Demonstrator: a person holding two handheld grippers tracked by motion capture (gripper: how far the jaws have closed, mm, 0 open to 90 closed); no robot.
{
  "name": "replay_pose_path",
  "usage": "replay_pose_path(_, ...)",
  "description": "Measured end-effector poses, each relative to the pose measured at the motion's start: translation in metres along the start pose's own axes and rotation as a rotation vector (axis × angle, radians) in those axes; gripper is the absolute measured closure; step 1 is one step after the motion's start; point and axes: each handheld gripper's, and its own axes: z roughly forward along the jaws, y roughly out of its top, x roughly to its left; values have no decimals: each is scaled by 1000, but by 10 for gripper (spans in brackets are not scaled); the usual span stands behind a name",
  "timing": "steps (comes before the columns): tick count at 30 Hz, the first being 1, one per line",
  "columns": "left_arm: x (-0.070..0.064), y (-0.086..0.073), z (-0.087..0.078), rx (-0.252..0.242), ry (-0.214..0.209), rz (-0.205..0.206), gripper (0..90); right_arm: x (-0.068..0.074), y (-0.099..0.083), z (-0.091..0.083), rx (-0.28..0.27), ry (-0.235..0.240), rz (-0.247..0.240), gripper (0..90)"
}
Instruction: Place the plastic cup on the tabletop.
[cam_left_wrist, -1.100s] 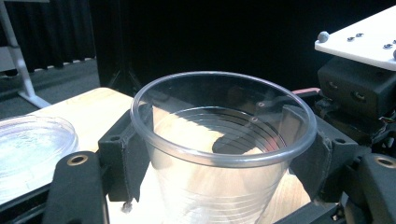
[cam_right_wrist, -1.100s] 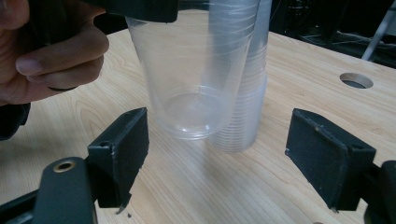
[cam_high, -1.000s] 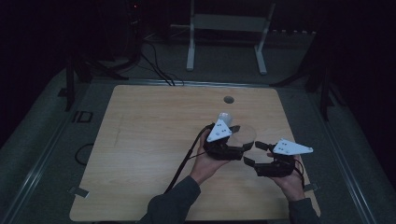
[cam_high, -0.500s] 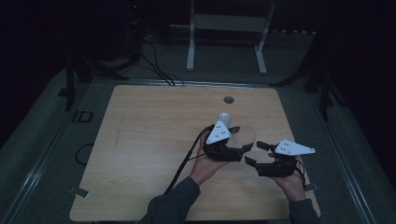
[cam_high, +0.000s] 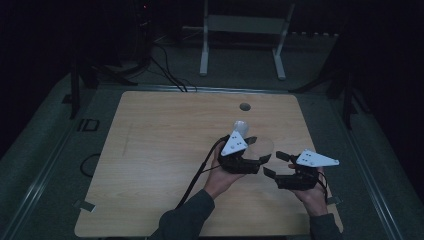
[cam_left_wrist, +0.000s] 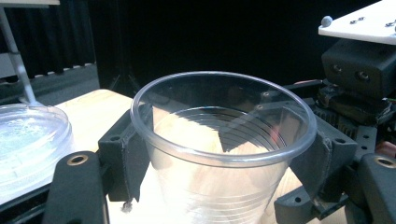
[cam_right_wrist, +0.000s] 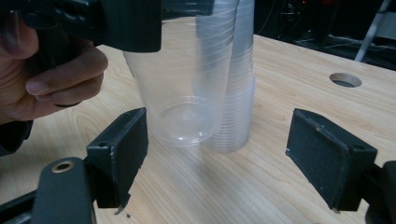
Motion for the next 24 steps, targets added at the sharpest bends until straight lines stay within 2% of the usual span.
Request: replay_pose_path(24, 0, -8, 5, 14, 20, 11, 279, -3, -3, -6, -17, -9, 11, 205)
